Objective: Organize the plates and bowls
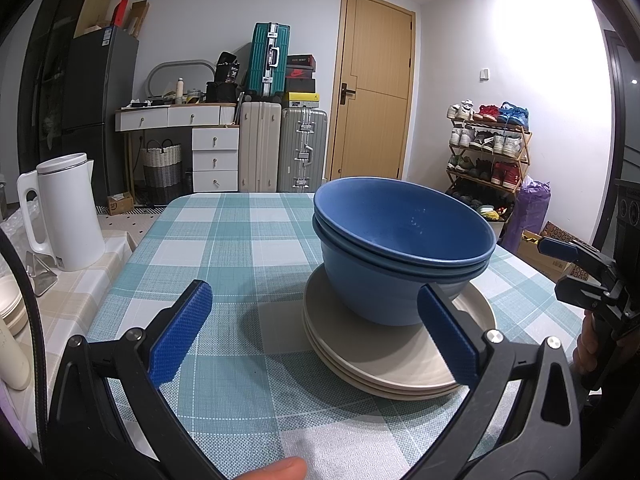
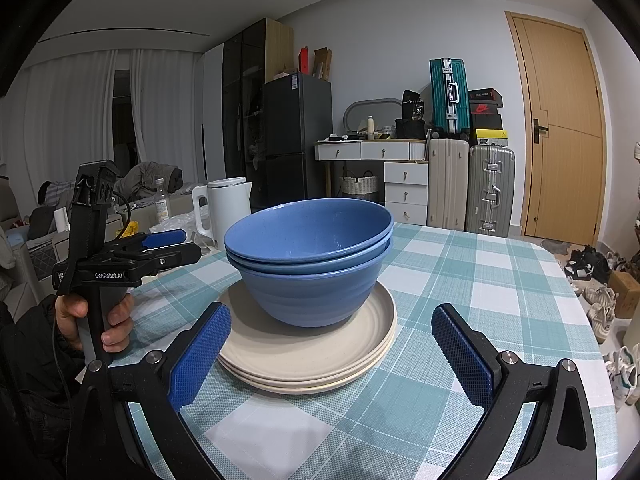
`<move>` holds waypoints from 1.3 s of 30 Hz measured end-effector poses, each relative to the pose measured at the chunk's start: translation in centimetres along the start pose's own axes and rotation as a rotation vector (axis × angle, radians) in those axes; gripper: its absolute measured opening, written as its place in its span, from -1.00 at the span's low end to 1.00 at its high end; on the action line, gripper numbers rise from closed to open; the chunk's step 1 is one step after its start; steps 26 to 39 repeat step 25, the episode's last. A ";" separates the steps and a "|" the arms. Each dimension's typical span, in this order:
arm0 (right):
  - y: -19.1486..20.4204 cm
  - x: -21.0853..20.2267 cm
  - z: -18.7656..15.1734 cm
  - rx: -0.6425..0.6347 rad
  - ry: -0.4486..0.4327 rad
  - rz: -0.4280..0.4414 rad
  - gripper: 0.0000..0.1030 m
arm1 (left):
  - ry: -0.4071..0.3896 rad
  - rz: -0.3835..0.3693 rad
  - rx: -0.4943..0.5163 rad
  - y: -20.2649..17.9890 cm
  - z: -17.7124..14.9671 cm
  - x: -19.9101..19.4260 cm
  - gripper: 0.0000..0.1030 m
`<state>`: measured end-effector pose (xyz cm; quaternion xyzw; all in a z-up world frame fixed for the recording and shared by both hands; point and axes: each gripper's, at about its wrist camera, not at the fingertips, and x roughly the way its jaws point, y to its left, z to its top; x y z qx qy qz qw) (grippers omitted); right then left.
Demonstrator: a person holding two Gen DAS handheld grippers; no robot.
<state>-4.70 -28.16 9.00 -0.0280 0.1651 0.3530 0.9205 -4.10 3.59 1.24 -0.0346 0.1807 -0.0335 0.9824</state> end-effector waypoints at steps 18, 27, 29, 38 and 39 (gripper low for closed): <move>0.0 0.0 0.0 -0.001 -0.001 0.002 0.99 | -0.001 0.000 0.002 0.0 0.0 0.0 0.99; 0.0 0.0 0.0 -0.001 0.000 0.002 0.99 | -0.009 0.000 0.021 -0.2 -0.1 0.0 0.99; 0.0 0.0 0.0 -0.001 0.000 0.002 0.99 | -0.009 0.000 0.021 -0.2 -0.1 0.0 0.99; 0.0 0.0 0.0 -0.001 0.000 0.002 0.99 | -0.009 0.000 0.021 -0.2 -0.1 0.0 0.99; 0.0 0.0 0.0 -0.001 0.000 0.002 0.99 | -0.009 0.000 0.021 -0.2 -0.1 0.0 0.99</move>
